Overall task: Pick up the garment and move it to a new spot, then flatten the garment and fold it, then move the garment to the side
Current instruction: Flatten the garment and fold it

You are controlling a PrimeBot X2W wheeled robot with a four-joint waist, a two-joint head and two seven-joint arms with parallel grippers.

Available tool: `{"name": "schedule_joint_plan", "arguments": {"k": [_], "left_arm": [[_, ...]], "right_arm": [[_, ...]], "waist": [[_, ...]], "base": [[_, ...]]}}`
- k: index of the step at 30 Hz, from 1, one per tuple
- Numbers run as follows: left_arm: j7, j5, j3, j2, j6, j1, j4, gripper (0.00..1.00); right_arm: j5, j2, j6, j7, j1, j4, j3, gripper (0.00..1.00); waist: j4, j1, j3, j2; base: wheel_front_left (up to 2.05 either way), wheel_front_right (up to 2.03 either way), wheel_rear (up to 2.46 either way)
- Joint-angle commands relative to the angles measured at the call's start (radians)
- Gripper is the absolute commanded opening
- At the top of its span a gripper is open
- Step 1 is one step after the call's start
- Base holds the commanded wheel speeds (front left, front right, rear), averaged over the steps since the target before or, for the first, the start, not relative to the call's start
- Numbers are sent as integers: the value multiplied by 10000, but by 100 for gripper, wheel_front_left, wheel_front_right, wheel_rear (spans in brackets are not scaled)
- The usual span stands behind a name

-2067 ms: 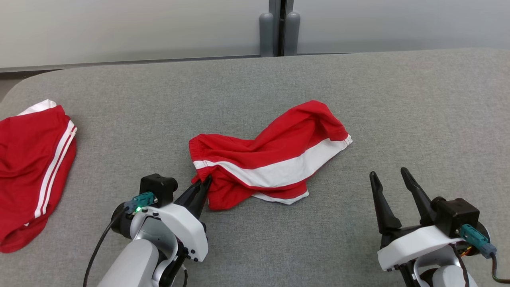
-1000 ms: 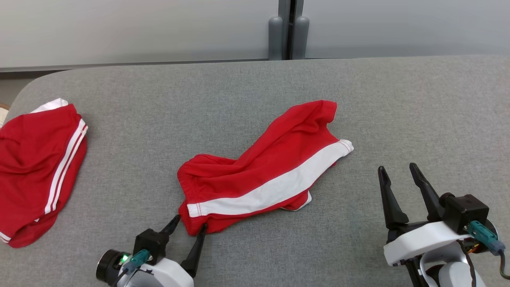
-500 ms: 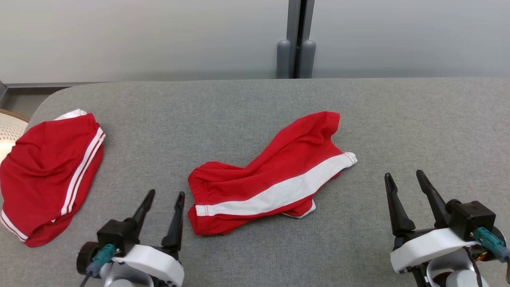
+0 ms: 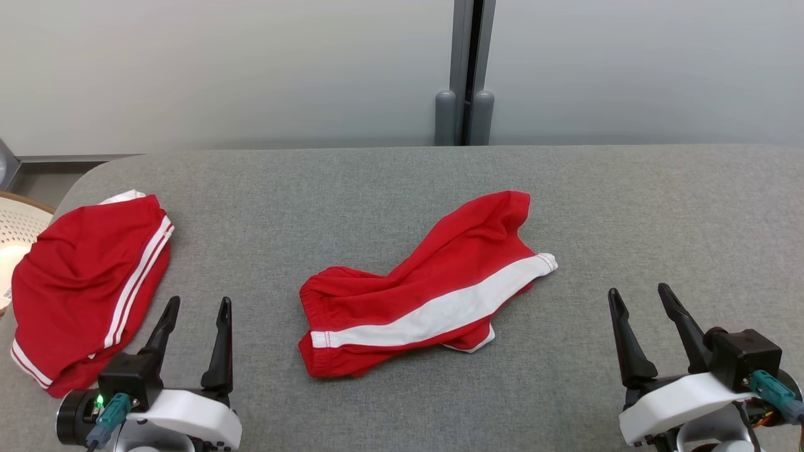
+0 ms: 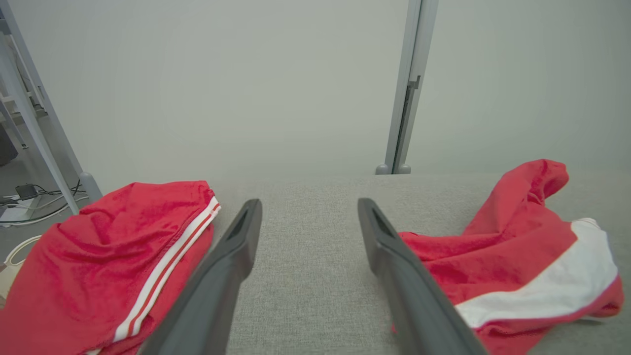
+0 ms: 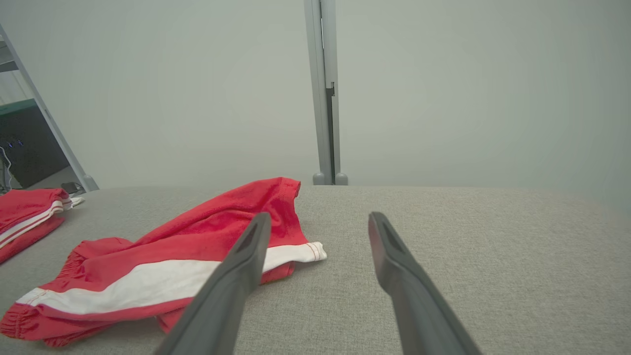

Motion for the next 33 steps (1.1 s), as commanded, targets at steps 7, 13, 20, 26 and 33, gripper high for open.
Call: {"name": "schedule_joint_plan", "arguments": {"k": [7,13,20,26,33], "left_arm": [[41,-20,-50,87,65,114,-140,100],[89,-48,-130,106,80,77,-184,100],[717,35,-700,-33,-271,-455,-228,100],[2341,-246,-1613,-410,-973,-1176,201,100],[3720,-827,-2009,-796,-1296,-1397,1236,100]], "right_arm": [[-48,-44,0,74,103,-128,-24,100],[-18,-37,-1,86,69,-130,-17,100],[-19,-28,-1,67,-9,-134,-30,100],[0,-9,-1,63,-195,-140,48,100],[57,10,-1,-72,-333,30,143,100]], "waist": [[33,0,32,0],[28,0,45,0],[73,0,204,0],[88,0,559,0],[-46,0,754,0]], "base": [[0,0,0],[0,0,0],[0,0,0],[0,0,0],[0,0,0]]}}
